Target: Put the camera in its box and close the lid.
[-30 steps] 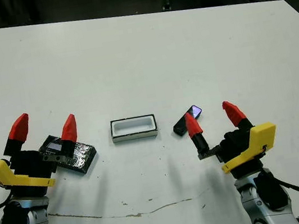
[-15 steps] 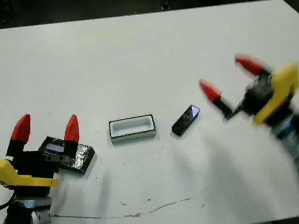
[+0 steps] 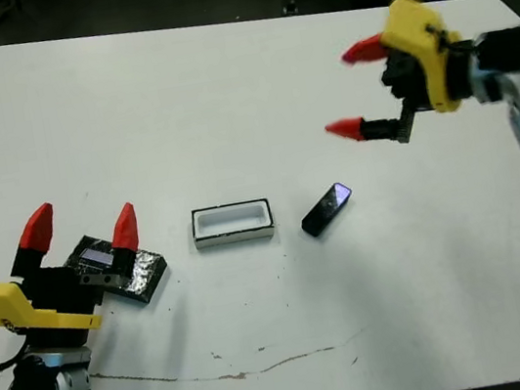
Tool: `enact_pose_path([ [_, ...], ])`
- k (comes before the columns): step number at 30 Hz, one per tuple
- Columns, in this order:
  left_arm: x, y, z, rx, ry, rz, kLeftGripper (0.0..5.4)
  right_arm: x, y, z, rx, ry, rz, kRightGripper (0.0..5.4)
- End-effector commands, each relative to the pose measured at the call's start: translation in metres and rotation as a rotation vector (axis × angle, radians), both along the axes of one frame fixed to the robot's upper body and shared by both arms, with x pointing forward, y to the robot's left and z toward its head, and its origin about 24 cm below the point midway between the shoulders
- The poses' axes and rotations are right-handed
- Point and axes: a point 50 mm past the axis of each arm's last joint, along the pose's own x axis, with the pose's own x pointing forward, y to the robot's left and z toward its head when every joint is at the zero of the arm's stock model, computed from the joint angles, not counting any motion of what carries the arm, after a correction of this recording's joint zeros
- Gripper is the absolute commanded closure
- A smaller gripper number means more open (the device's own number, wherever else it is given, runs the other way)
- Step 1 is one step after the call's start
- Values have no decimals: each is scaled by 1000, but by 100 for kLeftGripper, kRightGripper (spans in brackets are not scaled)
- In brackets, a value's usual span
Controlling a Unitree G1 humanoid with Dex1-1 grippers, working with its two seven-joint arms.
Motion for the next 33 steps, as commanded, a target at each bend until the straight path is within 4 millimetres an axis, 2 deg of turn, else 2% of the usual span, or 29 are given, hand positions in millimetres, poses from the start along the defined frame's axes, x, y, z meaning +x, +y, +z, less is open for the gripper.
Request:
enact_pose_path([
  [1,-2,1,-1,13,15,7,0,3,10,-5,-145,34,125,1],
  [5,-2,0,-1,6,15,8,0,4,24,-12,-288,58,261,38],
  [8,-3,0,-2,-1,19,8,0,4,30,-20,-344,110,324,22],
  [12,-3,-1,-2,0,19,10,0,4,40,-26,-516,105,407,53],
  [14,-3,-1,-3,-5,21,8,0,3,43,-30,-560,121,418,44],
  [15,-3,-1,-4,-2,20,6,0,3,44,-32,-570,132,416,59],
  [16,-3,-1,-4,1,20,6,0,3,45,-37,-569,138,420,39],
  [21,-3,-1,-4,15,11,10,0,0,49,-52,-544,161,447,5],
  [28,-3,-3,-4,-6,19,7,0,-1,53,-58,-555,159,466,89],
  [29,-2,-3,-4,-9,21,7,0,-1,53,-60,-556,165,464,79],
  [31,-2,-3,-4,-8,22,8,0,0,52,-64,-552,175,457,104],
  [33,-2,-4,-4,-5,20,6,0,0,53,-66,-555,182,454,105],
])
